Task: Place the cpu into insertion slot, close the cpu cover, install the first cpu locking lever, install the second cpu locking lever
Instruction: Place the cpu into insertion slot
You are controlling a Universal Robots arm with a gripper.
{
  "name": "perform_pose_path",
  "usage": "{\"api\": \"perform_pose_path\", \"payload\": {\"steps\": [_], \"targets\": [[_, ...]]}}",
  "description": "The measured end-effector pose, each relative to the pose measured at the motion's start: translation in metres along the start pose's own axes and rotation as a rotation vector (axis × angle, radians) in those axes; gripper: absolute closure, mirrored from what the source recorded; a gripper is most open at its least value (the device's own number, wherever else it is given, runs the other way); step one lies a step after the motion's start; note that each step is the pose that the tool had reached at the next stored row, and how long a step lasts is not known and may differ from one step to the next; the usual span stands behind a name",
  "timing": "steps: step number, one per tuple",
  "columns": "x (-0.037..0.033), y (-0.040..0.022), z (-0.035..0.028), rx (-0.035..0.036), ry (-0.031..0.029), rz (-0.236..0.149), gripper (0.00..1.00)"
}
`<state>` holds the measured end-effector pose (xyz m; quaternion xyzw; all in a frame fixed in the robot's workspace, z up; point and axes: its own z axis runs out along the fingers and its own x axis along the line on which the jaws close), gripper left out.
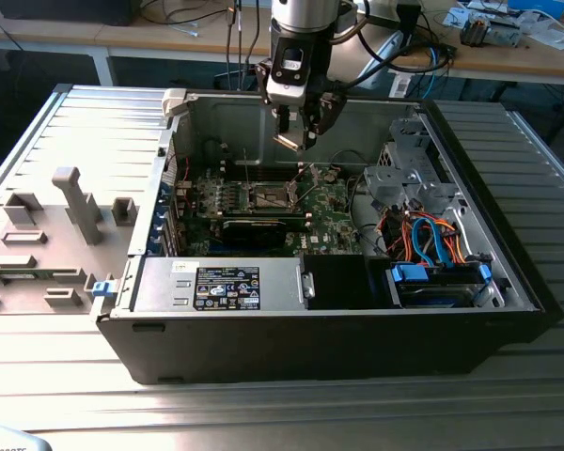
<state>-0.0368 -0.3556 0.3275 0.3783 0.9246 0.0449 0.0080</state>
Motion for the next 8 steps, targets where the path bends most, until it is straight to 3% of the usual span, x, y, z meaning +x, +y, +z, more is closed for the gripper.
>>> {"api": "perform_pose_path", "payload": {"steps": [8], "targets": [[0.0000, 0.0000, 0.0001, -0.0001, -0.0006, 0.006, 0.46]]}}
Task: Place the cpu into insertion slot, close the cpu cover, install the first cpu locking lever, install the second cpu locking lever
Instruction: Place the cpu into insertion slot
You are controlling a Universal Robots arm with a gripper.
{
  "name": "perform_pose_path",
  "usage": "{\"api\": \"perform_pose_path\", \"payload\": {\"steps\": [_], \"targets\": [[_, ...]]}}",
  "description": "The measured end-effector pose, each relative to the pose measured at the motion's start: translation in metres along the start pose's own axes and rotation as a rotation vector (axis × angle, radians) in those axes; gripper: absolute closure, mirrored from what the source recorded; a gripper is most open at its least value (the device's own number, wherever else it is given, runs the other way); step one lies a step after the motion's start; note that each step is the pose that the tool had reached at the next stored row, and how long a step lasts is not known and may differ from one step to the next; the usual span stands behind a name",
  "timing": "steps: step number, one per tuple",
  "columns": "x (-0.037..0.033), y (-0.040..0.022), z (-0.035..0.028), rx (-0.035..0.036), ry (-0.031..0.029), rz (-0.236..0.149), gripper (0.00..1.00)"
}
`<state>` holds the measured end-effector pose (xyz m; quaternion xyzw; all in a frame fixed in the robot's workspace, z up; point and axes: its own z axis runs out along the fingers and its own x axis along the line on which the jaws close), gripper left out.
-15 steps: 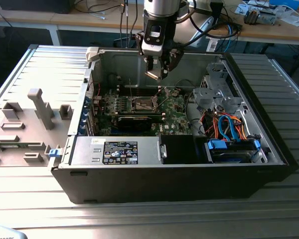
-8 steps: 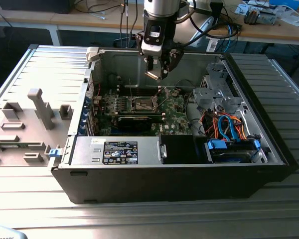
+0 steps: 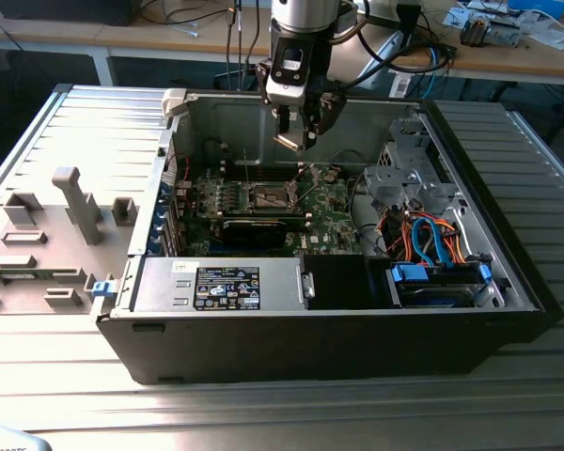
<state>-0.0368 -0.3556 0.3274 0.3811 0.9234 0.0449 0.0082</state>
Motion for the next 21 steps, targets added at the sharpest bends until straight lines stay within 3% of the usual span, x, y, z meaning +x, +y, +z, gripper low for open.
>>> {"api": "perform_pose_path", "payload": {"steps": [21], "targets": [[0.0000, 0.0000, 0.0004, -0.0006, -0.0026, 0.030, 0.46]]}}
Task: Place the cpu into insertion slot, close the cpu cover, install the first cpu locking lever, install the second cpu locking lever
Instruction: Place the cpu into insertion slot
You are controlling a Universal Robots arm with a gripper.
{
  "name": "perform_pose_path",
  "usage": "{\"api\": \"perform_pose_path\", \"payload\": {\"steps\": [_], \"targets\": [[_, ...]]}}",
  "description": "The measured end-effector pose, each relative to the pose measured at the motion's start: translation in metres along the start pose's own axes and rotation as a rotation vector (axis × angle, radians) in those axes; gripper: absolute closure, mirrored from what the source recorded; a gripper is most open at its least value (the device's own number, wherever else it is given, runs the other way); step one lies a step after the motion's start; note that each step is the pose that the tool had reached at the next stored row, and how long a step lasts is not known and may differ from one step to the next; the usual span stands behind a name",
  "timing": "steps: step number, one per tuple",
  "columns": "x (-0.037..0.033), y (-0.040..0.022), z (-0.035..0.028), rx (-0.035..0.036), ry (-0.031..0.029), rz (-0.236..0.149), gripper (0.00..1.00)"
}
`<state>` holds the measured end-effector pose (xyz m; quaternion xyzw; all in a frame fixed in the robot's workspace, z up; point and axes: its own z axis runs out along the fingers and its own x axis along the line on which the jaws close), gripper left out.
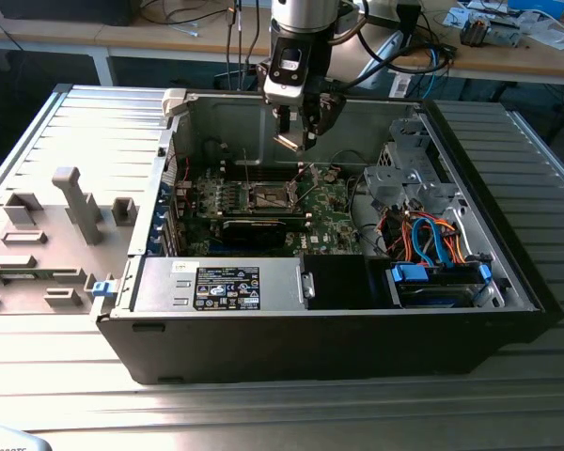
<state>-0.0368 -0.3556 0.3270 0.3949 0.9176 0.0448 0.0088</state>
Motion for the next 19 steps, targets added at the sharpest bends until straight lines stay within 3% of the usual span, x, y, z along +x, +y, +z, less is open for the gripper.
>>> {"api": "perform_pose_path", "payload": {"steps": [19], "targets": [[0.0000, -0.0001, 0.0016, -0.0010, -0.0045, 0.050, 0.46]]}}
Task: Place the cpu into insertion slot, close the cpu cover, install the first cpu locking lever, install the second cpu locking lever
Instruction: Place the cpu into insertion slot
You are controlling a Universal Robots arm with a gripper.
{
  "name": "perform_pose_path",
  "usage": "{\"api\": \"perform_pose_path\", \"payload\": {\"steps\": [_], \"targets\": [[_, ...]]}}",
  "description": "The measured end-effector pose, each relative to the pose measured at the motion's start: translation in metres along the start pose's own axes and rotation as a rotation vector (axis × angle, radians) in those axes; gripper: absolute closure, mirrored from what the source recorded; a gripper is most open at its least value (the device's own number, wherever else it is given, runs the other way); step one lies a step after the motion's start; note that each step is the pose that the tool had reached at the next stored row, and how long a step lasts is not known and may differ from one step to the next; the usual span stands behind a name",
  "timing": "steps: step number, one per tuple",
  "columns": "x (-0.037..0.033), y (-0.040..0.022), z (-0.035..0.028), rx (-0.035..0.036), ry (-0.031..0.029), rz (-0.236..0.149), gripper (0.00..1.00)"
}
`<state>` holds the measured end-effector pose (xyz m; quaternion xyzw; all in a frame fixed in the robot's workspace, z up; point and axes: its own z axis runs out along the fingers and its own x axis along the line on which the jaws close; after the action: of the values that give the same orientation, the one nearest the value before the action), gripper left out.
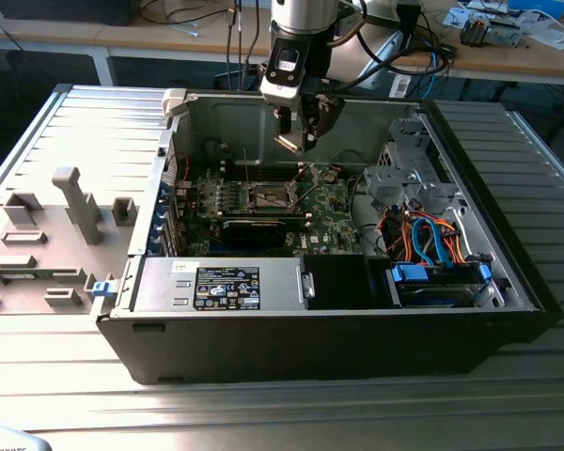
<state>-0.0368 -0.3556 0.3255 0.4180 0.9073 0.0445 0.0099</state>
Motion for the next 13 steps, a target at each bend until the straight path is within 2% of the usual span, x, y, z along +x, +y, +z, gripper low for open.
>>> {"api": "perform_pose_path", "payload": {"steps": [13], "targets": [[0.0000, -0.0001, 0.0009, -0.0007, -0.0031, 0.035, 0.46]]}}
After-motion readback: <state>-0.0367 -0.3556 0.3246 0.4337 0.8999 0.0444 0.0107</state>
